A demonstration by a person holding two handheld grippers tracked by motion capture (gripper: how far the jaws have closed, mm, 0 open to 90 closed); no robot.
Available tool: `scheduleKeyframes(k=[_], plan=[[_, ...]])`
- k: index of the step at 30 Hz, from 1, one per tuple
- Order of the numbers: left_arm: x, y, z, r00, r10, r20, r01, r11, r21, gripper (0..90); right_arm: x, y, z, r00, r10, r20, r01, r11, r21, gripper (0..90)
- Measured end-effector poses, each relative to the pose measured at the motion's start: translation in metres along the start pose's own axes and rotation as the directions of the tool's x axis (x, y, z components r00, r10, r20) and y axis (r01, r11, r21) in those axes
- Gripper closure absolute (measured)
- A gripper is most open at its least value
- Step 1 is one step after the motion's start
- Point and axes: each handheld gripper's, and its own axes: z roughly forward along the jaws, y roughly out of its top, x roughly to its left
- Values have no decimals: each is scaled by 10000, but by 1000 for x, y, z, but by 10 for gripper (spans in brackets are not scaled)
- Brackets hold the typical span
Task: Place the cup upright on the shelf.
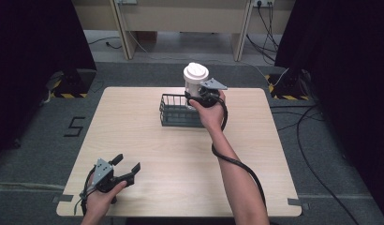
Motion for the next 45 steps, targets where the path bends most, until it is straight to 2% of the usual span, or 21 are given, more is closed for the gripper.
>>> scheduleKeyframes(k=[15, 40, 45], plan=[[1, 0, -1, 10000, -3, 5, 3, 10000, -7, 176, 0, -3, 10, 9999, -32, 108, 31, 9999, 112, 182], [1, 0, -1, 10000, 9, 52, -9, 10000, -8, 175, 2, -33, 24, 9994, 123, 323, -145, 9975, 693, 180], [1, 0, 0, 10000, 7, 64, -7, 10000, -12, 176, 2, -34, 24, 9995, 72, 310, -95, 9972, 737, 180]])
